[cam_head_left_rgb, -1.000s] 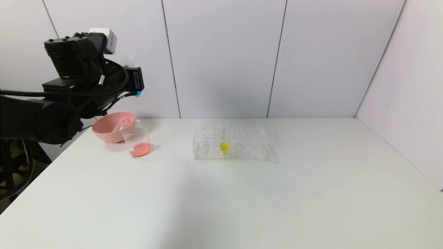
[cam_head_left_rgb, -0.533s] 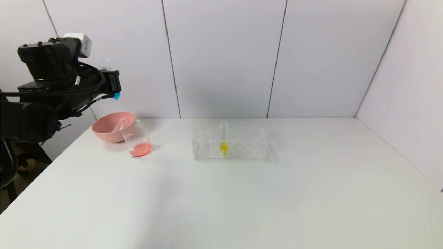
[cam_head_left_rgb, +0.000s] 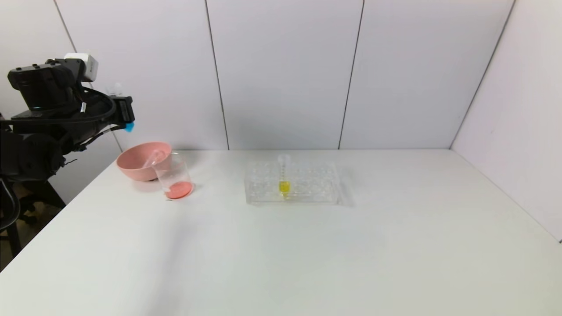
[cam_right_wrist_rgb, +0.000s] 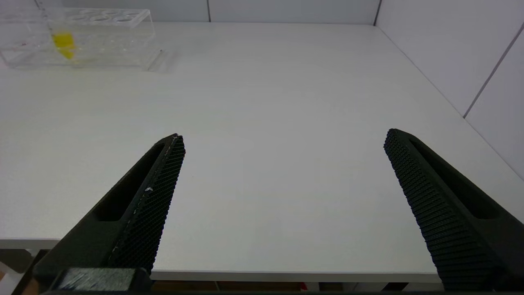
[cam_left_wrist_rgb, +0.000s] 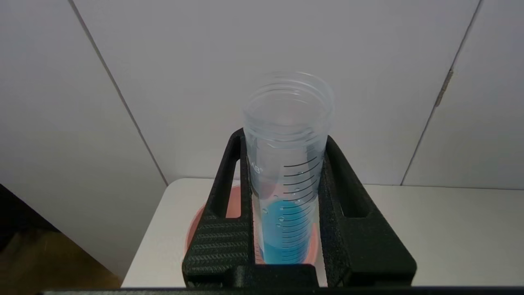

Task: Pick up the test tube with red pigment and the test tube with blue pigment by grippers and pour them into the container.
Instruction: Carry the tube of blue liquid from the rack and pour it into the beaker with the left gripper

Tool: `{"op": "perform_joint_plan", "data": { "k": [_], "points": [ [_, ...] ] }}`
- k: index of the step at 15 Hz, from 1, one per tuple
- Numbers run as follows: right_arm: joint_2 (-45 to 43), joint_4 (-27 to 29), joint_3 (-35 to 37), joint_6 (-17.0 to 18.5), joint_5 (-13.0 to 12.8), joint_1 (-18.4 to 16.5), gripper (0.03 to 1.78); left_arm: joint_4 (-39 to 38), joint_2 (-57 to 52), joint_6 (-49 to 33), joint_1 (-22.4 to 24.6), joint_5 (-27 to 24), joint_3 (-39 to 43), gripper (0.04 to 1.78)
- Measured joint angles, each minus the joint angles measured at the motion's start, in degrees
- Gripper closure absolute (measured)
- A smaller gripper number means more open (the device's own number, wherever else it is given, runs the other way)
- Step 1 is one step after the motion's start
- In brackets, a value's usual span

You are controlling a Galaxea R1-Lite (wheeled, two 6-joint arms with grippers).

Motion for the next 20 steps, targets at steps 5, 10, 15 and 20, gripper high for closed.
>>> {"op": "perform_joint_plan", "data": {
  "k": [5, 10, 15, 20],
  "points": [
    [0.00, 0.00, 0.00, 0.00, 0.00, -0.02, 0.04, 3.45, 1.16, 0.22, 1.05, -1.61, -1.67, 1.36],
    [0.00, 0.00, 0.00, 0.00, 0.00, 0.00, 0.04, 17.83, -0.59, 3.52, 1.57, -4.21, -7.50, 1.36],
    [0.00, 0.00, 0.00, 0.00, 0.00, -0.02, 0.04, 32.63, -2.27, 9.25, 3.17, -11.24, -14.63, 1.36],
    [0.00, 0.00, 0.00, 0.00, 0.00, 0.00, 0.04, 43.85, -2.78, 19.74, 6.84, -22.24, -20.53, 1.36]
  ]
}}
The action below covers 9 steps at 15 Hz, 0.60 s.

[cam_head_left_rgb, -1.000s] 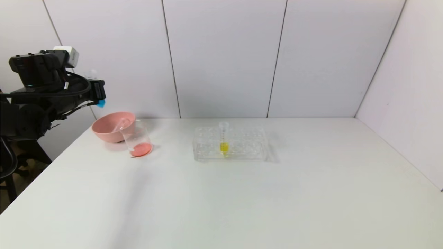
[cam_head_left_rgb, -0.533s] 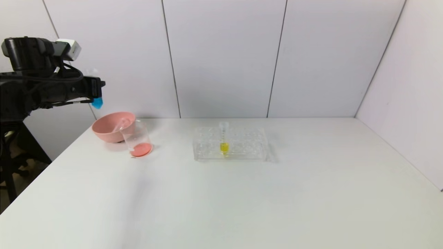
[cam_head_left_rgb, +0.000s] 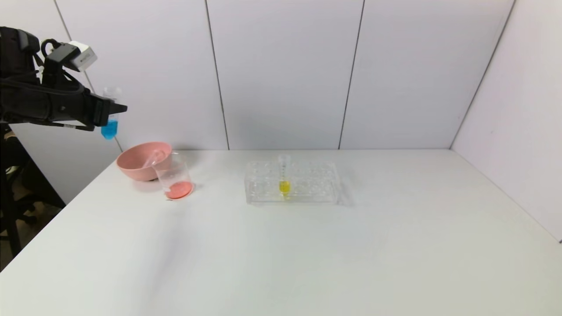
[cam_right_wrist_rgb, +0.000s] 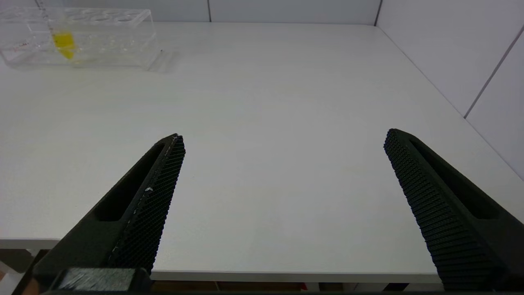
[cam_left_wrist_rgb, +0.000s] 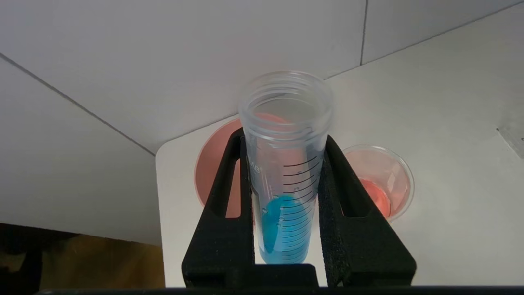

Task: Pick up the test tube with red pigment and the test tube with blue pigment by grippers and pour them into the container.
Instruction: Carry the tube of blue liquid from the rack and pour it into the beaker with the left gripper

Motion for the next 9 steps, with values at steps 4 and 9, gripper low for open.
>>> {"op": "perform_joint_plan", "data": {
  "k": [4, 9],
  "points": [
    [0.00, 0.00, 0.00, 0.00, 0.00, 0.00, 0.04, 0.44, 0.00, 3.30, 0.46, -2.78, -1.01, 1.36],
    [0.00, 0.00, 0.00, 0.00, 0.00, 0.00, 0.04, 7.07, 0.88, 11.62, 0.57, -9.58, -3.80, 1.36]
  ]
}}
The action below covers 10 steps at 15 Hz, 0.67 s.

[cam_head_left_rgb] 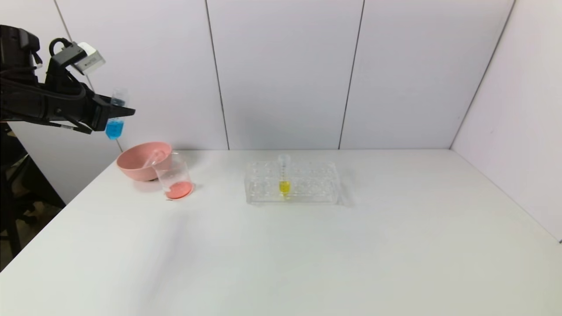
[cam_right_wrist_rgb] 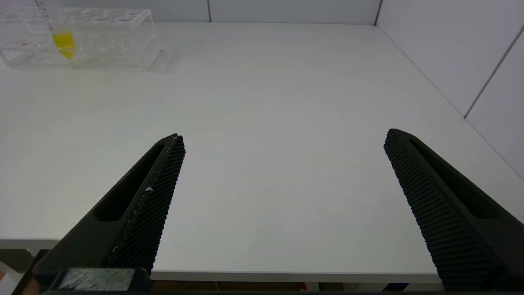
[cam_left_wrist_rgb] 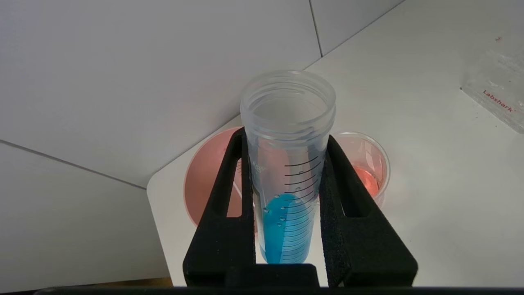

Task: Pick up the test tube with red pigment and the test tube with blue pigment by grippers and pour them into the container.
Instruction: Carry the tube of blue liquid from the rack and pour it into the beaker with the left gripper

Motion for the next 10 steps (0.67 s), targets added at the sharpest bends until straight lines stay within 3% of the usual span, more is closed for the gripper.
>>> {"op": "perform_joint_plan", "data": {
  "k": [10],
  "points": [
    [0.00, 0.00, 0.00, 0.00, 0.00, 0.02, 0.04, 14.95, 3.75, 16.80, 0.59, -0.23, -7.74, 1.36]
  ]
}}
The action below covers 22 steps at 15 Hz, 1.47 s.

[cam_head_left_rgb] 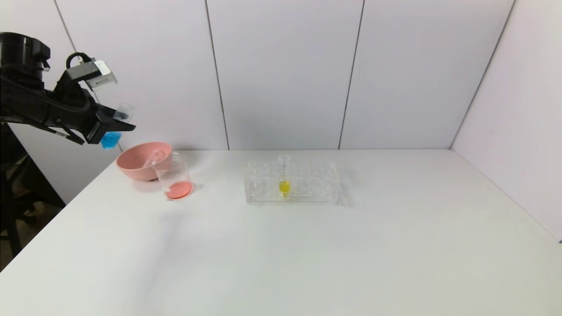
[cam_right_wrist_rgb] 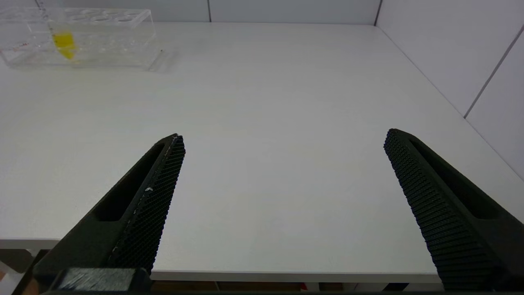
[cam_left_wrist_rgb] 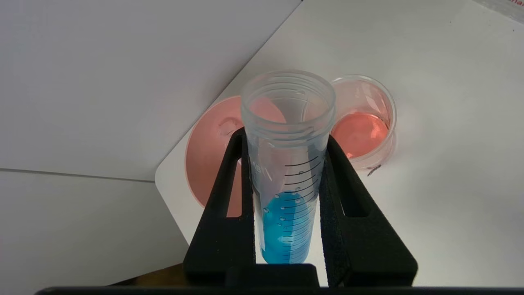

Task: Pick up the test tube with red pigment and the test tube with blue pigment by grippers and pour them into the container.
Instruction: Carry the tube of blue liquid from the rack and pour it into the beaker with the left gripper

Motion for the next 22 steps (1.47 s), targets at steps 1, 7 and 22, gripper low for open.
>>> {"op": "perform_joint_plan", "data": {
  "k": [1, 7, 22],
  "points": [
    [0.00, 0.00, 0.00, -0.02, 0.00, -0.02, 0.04, 2.29, 0.55, 1.95, 0.07, -0.10, -1.28, 1.36],
    [0.00, 0.00, 0.00, 0.00, 0.00, -0.02, 0.04, 14.45, 5.69, 13.49, 0.35, -0.20, -11.23, 1.36],
    [0.00, 0.00, 0.00, 0.00, 0.00, -0.02, 0.04, 19.32, 10.85, 19.02, 0.61, 0.89, -15.82, 1.36]
  ]
}}
